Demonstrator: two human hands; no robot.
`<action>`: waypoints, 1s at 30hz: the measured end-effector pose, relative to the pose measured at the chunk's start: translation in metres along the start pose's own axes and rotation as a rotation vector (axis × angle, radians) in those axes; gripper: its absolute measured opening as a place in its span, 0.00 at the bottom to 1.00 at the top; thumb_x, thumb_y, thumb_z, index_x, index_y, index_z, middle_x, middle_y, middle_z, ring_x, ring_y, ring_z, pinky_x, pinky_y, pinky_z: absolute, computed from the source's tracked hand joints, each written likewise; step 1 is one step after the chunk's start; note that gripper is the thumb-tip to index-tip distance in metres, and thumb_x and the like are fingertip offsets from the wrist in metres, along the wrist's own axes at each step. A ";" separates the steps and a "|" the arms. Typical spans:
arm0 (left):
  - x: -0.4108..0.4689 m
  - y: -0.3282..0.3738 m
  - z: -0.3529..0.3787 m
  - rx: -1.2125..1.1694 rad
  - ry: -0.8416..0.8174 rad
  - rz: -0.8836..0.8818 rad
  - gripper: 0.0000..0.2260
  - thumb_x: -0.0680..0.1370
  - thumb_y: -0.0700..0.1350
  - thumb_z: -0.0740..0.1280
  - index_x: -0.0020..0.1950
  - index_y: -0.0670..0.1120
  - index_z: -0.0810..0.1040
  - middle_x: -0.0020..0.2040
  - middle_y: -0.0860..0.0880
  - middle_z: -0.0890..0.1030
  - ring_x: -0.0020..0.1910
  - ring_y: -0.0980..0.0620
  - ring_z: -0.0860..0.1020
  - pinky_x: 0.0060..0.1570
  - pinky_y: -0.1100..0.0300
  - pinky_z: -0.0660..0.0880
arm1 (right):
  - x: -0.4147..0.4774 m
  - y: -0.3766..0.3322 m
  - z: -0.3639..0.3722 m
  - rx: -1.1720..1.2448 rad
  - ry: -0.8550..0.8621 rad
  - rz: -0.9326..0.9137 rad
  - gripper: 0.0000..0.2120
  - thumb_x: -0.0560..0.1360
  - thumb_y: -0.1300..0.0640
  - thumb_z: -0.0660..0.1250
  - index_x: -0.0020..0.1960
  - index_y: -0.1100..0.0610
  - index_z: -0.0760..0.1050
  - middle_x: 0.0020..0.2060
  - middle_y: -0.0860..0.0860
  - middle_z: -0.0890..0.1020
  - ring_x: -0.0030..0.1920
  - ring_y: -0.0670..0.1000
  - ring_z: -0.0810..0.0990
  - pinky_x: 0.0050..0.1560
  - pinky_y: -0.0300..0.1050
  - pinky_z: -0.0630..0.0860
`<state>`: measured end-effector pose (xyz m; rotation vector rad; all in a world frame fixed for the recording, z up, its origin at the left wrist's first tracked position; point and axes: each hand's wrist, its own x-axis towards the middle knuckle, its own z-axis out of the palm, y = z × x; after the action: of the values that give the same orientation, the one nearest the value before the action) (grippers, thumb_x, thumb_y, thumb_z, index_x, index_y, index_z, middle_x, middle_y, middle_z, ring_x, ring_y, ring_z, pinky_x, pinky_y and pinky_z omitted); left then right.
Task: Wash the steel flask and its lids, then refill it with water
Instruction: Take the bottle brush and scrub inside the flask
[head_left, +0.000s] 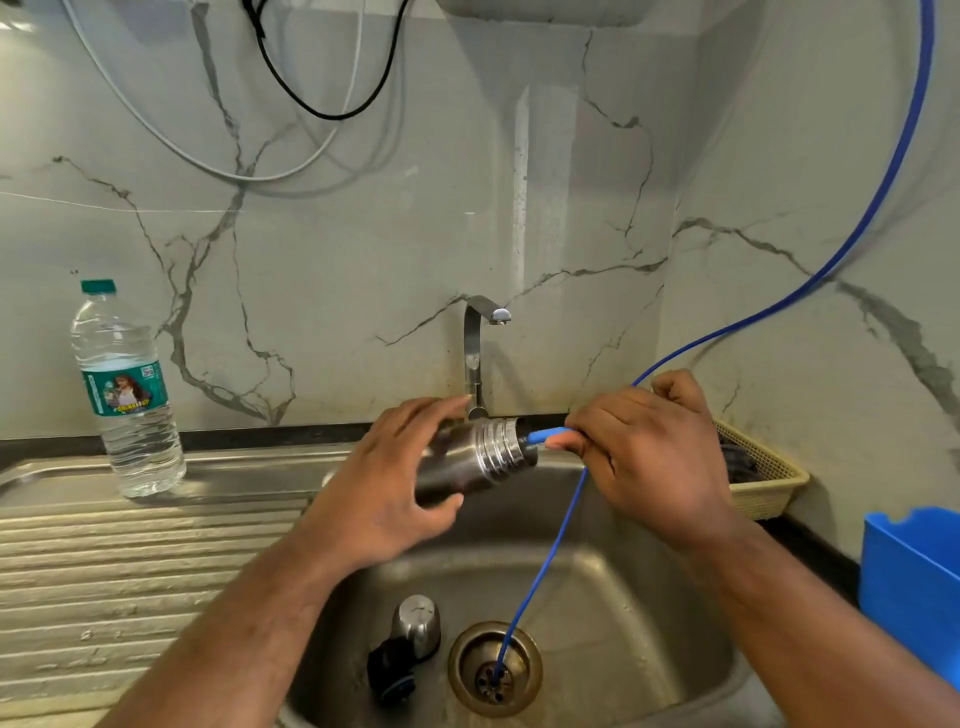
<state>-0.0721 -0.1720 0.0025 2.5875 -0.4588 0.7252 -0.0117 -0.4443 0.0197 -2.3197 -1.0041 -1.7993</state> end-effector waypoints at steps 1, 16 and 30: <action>0.001 -0.004 -0.003 -0.053 0.002 -0.047 0.49 0.68 0.58 0.80 0.80 0.66 0.52 0.75 0.60 0.61 0.73 0.58 0.63 0.75 0.48 0.65 | 0.000 0.004 -0.002 -0.019 0.040 -0.067 0.17 0.82 0.42 0.63 0.42 0.51 0.81 0.35 0.46 0.80 0.34 0.52 0.77 0.48 0.50 0.64; 0.000 0.004 0.007 -0.095 0.171 -0.059 0.39 0.64 0.62 0.80 0.70 0.64 0.65 0.65 0.63 0.68 0.63 0.66 0.68 0.67 0.59 0.69 | -0.004 -0.007 0.006 -0.054 -0.050 0.097 0.16 0.79 0.41 0.65 0.37 0.48 0.80 0.31 0.44 0.80 0.32 0.50 0.76 0.51 0.51 0.60; 0.001 0.013 0.009 -0.047 0.165 -0.134 0.38 0.64 0.63 0.79 0.69 0.63 0.64 0.64 0.59 0.68 0.64 0.58 0.70 0.65 0.58 0.70 | -0.003 -0.001 0.002 -0.106 -0.019 0.141 0.17 0.79 0.41 0.65 0.37 0.49 0.79 0.31 0.45 0.78 0.33 0.51 0.76 0.52 0.52 0.58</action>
<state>-0.0732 -0.1880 -0.0003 2.4621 -0.2461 0.8608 -0.0107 -0.4439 0.0165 -2.4048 -0.7431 -1.8210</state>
